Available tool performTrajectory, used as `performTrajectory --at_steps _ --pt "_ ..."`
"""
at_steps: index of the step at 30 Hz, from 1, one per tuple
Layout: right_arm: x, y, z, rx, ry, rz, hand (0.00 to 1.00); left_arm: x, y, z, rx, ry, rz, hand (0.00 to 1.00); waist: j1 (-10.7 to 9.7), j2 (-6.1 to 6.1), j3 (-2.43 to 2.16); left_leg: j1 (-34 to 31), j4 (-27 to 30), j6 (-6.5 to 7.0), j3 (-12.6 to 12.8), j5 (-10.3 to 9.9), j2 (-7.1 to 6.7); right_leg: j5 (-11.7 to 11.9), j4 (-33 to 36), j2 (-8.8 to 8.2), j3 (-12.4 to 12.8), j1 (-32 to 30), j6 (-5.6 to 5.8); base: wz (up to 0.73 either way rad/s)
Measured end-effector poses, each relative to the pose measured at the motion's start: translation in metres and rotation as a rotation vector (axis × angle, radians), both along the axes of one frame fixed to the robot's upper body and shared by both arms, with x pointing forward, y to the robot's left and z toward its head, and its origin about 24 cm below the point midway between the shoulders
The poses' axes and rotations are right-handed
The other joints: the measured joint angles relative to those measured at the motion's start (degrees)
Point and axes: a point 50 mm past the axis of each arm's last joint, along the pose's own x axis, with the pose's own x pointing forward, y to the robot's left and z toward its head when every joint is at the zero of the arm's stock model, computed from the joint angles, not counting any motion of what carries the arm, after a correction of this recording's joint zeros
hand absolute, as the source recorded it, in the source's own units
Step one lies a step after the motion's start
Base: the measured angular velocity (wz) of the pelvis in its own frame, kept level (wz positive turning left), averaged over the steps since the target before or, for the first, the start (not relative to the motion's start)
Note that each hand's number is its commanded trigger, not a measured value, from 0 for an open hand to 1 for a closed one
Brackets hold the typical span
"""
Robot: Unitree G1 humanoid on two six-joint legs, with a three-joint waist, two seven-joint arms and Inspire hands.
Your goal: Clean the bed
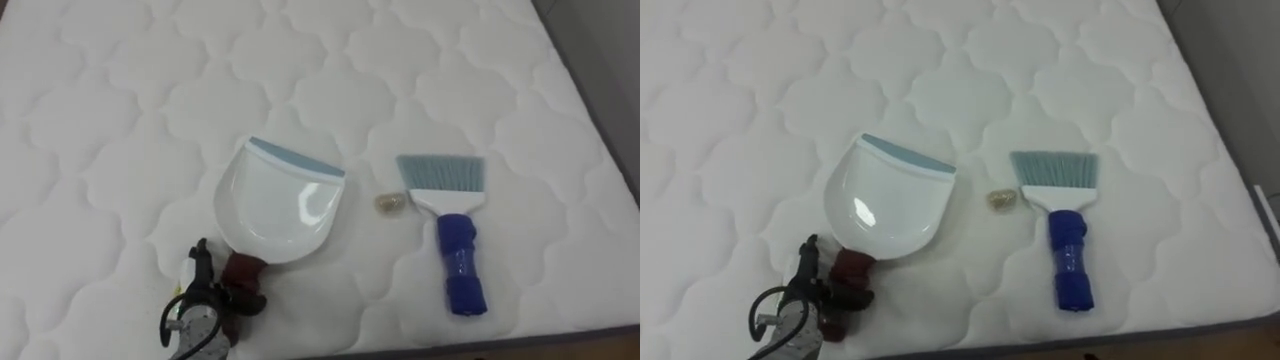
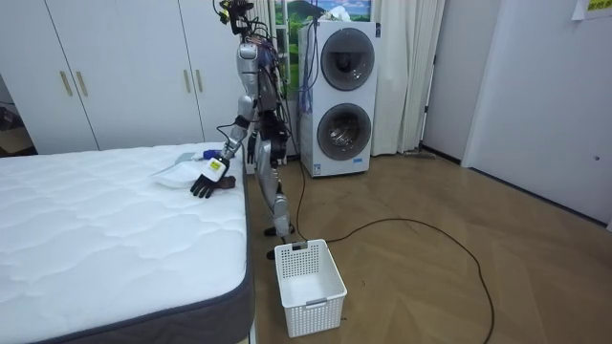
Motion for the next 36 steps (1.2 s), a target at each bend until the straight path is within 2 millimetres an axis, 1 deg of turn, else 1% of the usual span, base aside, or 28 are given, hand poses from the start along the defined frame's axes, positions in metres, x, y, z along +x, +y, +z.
performTrajectory --at_steps 6,8,10,12,18,20,22,23,26,30,33,36 --pt "0.003 0.001 0.000 -0.004 -0.003 -0.002 0.00 0.005 0.014 0.005 0.052 -0.016 0.044 1.00 0.03 0.00 -0.03 0.10 -0.16 0.09 0.09 0.06 -0.14 -0.16 0.68 -0.22 -0.02 -0.23 0.00 0.00" --pt "0.002 0.001 0.000 -0.003 -0.002 -0.002 0.00 0.005 0.012 0.004 0.060 -0.008 0.033 1.00 -0.04 -0.06 -0.04 0.08 -0.16 0.14 0.12 0.09 -0.18 -0.18 0.70 -0.27 -0.06 -0.23 0.04 0.00" --pt "0.003 0.002 0.000 -0.002 -0.004 -0.002 0.00 0.007 0.014 0.006 0.081 -0.013 0.054 1.00 -0.04 -0.11 -0.07 0.05 -0.15 0.15 0.16 0.10 -0.18 -0.20 0.70 -0.28 -0.09 -0.21 0.07 0.00" --pt "0.003 0.002 0.000 -0.001 -0.004 -0.003 0.00 0.007 0.014 0.006 0.063 -0.011 0.082 1.00 -0.07 -0.13 -0.07 0.05 -0.14 0.15 0.18 0.10 -0.18 -0.22 0.70 -0.29 -0.09 -0.19 0.09 0.00" --pt "0.002 0.003 0.000 0.006 -0.004 -0.015 0.00 0.004 0.014 0.004 0.083 0.005 0.071 1.00 -0.30 -0.28 -0.07 0.30 -0.13 0.16 0.46 0.11 -0.18 -0.23 0.69 -0.34 -0.24 0.11 0.11 0.00" --pt "0.002 0.003 0.000 0.004 -0.003 -0.011 0.00 0.002 0.015 0.003 0.088 0.012 0.071 1.00 -0.59 -0.33 -0.09 0.29 -0.13 0.16 0.54 0.11 -0.18 -0.25 0.66 -0.37 -0.40 0.15 0.15 0.03" --pt "0.004 0.005 0.000 0.010 -0.016 -0.013 0.00 0.003 0.016 0.002 0.096 0.018 0.065 1.00 -1.51 -0.33 -0.10 0.28 -0.12 0.16 0.99 0.11 -0.19 -0.49 0.60 -0.51 -0.86 0.46 0.24 0.12" --pt "0.004 0.005 0.000 0.013 -0.016 -0.018 0.00 0.003 0.016 0.002 0.099 0.021 0.063 1.00 -1.57 -0.35 -0.12 0.29 -0.13 0.16 1.13 0.11 -0.19 -0.54 0.60 -0.54 -0.91 0.51 0.26 0.08" --pt "0.004 0.006 0.000 0.016 -0.017 -0.024 0.00 -0.004 0.008 -0.004 0.086 0.066 0.034 1.00 -1.74 -0.36 -0.12 0.30 -0.17 0.16 1.43 0.11 -0.17 -0.56 0.58 -0.56 -0.96 0.51 0.28 0.00" --pt "0.001 0.006 -0.001 0.020 -0.013 -0.034 0.00 -0.012 -0.011 -0.011 0.043 0.105 -0.003 1.00 -1.67 -0.37 -0.14 0.28 -0.12 0.16 1.48 0.11 -0.04 -0.56 0.61 -0.48 -1.05 0.50 0.27 0.00" --pt "0.000 0.006 -0.001 0.022 -0.014 -0.038 0.00 -0.013 -0.013 -0.012 0.025 0.110 -0.002 1.00 -1.66 -0.29 -0.20 0.34 -0.07 0.16 1.49 0.11 0.02 -0.61 0.70 -0.42 -0.99 0.52 0.18 0.00" --pt "-0.004 0.006 -0.002 0.027 -0.011 -0.055 0.00 -0.014 -0.008 -0.013 0.018 0.119 0.002 1.00 -1.62 -0.28 -0.20 0.74 0.03 0.16 1.52 0.11 0.03 -0.62 0.71 -0.50 -0.91 0.96 0.15 0.00"
